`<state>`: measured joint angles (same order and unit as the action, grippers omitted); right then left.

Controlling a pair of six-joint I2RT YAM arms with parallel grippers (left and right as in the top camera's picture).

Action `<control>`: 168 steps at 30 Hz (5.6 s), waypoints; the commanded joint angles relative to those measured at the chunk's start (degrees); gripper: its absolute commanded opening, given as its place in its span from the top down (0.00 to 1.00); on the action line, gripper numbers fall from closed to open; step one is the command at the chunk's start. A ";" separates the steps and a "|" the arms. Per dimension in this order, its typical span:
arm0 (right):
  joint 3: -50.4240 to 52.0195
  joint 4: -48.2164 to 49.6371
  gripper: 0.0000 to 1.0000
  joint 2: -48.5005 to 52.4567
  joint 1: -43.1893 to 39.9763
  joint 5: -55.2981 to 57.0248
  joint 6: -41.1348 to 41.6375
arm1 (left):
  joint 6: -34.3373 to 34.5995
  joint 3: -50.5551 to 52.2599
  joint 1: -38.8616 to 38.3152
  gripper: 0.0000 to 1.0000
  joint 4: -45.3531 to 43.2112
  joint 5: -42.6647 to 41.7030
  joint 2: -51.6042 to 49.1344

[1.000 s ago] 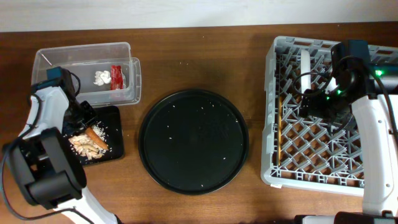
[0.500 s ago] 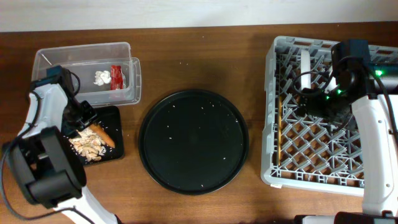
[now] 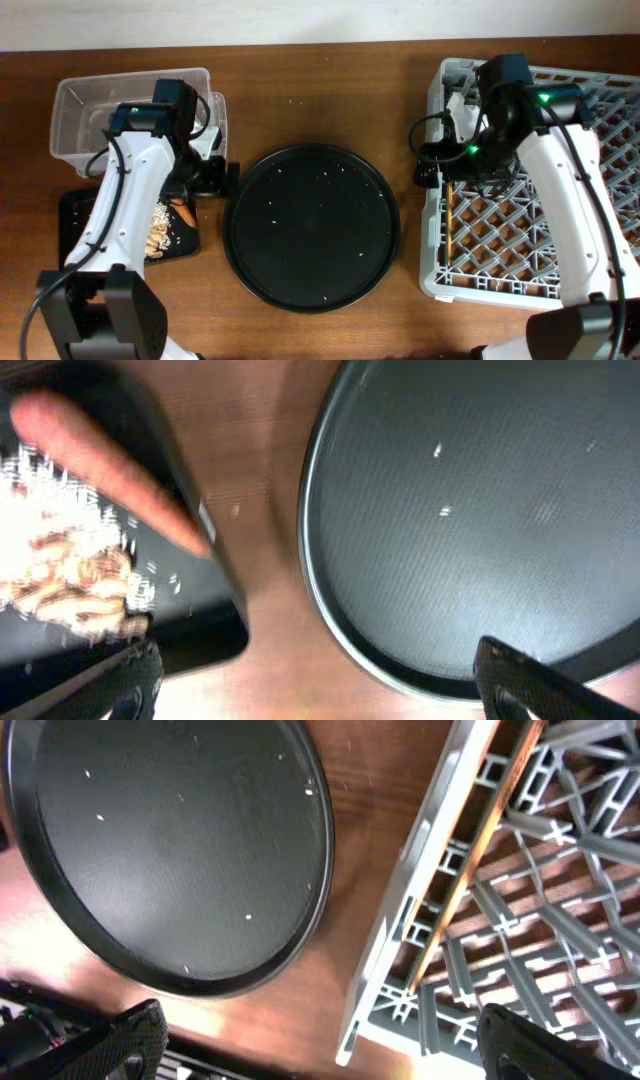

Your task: Sort waste into correct bins and load items into the dishwasher rack

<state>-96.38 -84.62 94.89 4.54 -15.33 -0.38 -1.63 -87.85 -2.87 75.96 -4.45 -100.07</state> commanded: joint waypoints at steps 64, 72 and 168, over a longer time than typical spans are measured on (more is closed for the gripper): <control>96.06 80.06 0.02 -94.71 -3.10 17.33 2.54 | 6.56 34.77 0.20 0.01 -20.13 1.90 63.41; 96.06 80.08 0.02 -94.68 -3.10 17.33 2.54 | 6.56 34.77 0.20 0.01 -20.13 1.90 63.41; 96.06 80.06 0.02 -94.68 -3.10 17.33 2.54 | -9.64 87.34 0.24 0.01 -71.23 2.95 99.67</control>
<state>-0.73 -4.29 0.69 1.78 1.32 2.55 -10.33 -0.84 -2.83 4.54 -2.31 -0.69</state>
